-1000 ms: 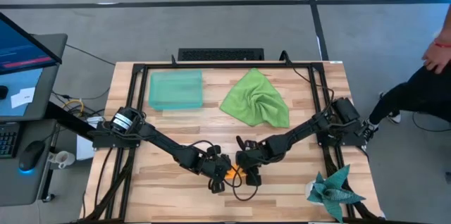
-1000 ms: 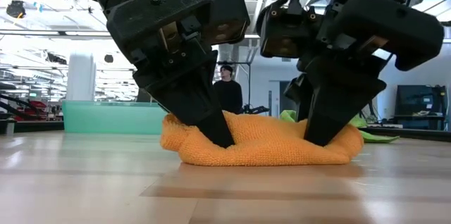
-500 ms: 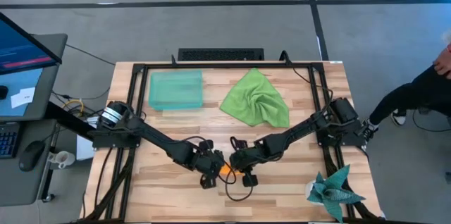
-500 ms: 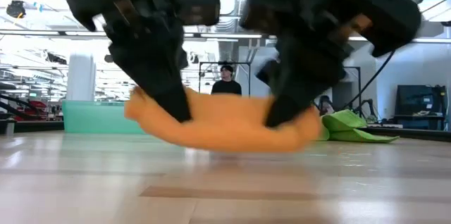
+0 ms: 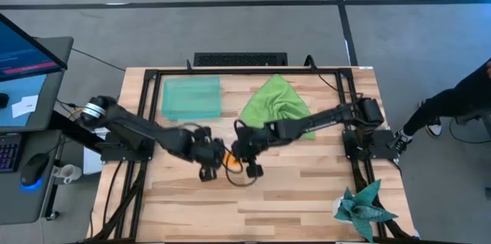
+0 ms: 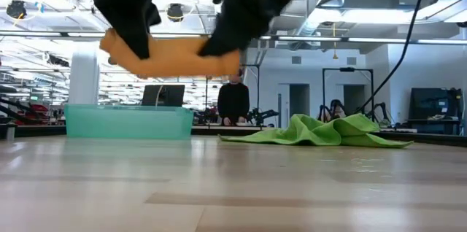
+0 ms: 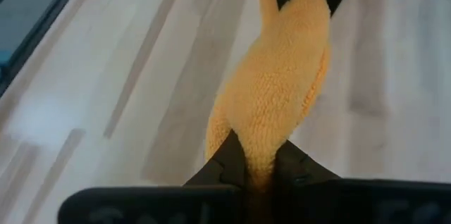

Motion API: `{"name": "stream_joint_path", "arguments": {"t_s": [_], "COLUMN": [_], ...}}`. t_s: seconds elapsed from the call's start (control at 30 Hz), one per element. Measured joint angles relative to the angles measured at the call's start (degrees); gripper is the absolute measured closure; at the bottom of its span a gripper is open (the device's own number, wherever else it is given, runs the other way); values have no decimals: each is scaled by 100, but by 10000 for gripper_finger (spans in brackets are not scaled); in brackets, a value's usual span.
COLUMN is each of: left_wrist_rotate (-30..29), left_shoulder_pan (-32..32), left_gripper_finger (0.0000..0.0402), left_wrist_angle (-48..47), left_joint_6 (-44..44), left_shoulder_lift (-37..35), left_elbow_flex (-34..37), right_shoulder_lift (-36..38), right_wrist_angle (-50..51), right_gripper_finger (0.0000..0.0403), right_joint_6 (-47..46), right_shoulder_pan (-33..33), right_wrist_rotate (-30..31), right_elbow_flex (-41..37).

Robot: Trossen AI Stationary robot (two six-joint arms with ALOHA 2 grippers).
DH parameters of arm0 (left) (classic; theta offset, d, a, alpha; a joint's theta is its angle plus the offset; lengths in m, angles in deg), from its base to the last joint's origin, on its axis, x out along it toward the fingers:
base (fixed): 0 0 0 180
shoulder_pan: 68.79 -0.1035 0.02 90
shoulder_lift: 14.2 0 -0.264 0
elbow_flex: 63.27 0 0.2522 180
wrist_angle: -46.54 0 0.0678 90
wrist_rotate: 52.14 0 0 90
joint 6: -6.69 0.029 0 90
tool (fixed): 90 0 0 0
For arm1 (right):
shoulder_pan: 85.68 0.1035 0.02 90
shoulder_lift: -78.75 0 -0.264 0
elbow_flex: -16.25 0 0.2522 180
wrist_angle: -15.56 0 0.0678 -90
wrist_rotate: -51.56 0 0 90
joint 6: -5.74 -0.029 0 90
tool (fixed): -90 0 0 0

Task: Roll microfiber towels into tight, uniform cylinder then place into a basket
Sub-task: Put the yellow towel into the blue bin

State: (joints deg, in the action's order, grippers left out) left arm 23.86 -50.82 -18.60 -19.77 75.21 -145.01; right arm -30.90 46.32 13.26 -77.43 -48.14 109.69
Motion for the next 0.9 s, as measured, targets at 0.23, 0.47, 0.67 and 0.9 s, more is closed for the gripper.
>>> {"name": "stream_joint_path", "arguments": {"t_s": [0.23, 0.47, 0.67, 0.9], "left_wrist_rotate": [-201, -195, -190, -17], "left_shoulder_pan": [-1010, -2401, -3672, -5030], "left_gripper_finger": [373, 374, 374, 374], "left_wrist_angle": [-891, -1008, -1000, -849], "left_joint_6": [231, 1087, 2187, 3491], "left_shoulder_lift": [-841, -1463, -1670, -1605], "left_elbow_flex": [-3, -10, -6, -5], "right_shoulder_lift": [3, -308, -902, -1849], "right_wrist_angle": [-42, -318, -302, -506], "right_gripper_finger": [361, 361, 360, 360], "right_joint_6": [303, 344, 795, 906], "right_shoulder_pan": [-934, -1785, -2271, -2644], "right_wrist_rotate": [-492, -1196, -1407, -1426], "right_elbow_flex": [577, 1243, 1972, 2892]}}
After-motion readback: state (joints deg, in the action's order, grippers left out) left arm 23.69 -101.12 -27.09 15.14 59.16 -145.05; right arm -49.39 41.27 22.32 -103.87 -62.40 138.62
